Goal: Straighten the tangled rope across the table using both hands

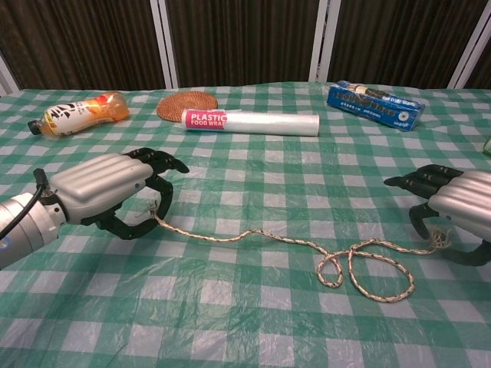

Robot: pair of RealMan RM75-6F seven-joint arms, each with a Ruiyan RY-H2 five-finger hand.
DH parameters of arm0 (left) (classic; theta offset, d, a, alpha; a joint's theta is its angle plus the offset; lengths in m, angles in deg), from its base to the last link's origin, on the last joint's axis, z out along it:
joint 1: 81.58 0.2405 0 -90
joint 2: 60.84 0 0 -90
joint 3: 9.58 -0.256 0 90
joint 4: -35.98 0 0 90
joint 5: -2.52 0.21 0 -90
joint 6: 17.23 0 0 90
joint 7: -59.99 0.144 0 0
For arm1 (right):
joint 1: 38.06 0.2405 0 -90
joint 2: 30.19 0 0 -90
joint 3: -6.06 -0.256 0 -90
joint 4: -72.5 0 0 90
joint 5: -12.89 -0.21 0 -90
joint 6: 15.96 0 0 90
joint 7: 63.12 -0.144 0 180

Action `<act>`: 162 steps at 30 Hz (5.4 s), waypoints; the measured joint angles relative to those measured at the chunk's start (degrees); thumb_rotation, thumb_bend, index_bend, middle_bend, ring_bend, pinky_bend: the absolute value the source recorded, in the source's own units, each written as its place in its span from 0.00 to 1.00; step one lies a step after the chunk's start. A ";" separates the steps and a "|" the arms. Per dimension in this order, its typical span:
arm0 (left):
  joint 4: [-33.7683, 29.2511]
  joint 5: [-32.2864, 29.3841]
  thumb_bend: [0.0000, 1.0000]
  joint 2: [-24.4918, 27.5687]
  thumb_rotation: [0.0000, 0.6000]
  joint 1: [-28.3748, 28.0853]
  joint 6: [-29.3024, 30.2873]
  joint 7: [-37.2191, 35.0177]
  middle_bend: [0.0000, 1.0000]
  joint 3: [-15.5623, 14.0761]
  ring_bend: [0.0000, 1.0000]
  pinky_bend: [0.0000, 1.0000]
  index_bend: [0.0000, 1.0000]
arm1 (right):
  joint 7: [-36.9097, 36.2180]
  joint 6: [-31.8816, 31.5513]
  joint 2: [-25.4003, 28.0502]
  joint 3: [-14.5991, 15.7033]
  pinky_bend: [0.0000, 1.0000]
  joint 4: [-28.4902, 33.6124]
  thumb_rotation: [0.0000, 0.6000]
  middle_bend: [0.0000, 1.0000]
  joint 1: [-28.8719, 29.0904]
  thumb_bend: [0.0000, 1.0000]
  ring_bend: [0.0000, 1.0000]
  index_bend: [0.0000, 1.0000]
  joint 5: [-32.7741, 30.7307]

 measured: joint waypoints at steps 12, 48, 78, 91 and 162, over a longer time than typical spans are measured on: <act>0.33 -0.33 0.48 0.06 1.00 -0.13 -0.50 0.21 0.11 0.32 0.00 0.05 0.63 | 0.29 0.61 -0.79 0.22 0.00 -1.30 1.00 0.00 0.34 0.47 0.00 0.69 -1.42; 3.82 -1.67 0.51 6.53 1.00 2.70 1.39 -3.88 0.10 0.40 0.00 0.05 0.63 | -6.61 -6.82 6.37 -2.48 0.00 -1.40 1.00 0.08 -4.01 0.61 0.00 0.80 -7.06; 13.04 -4.45 0.53 8.25 1.00 5.95 0.00 -8.48 0.10 0.08 0.00 0.05 0.63 | -12.85 -4.51 6.28 -3.62 0.00 -9.61 1.00 0.09 -6.60 0.61 0.00 0.80 -11.95; 14.90 -4.40 0.54 7.29 1.00 6.16 -0.97 -9.22 0.10 0.12 0.00 0.05 0.63 | -12.88 -1.93 3.67 -3.27 0.00 -12.48 1.00 0.09 -5.85 0.61 0.00 0.80 -11.90; 1.99 -2.98 0.44 18.21 1.00 12.56 5.95 -13.23 0.02 -0.18 0.00 0.11 0.00 | -8.48 0.25 10.44 -3.27 0.00 -0.54 1.00 0.00 -9.01 0.34 0.00 0.00 -17.59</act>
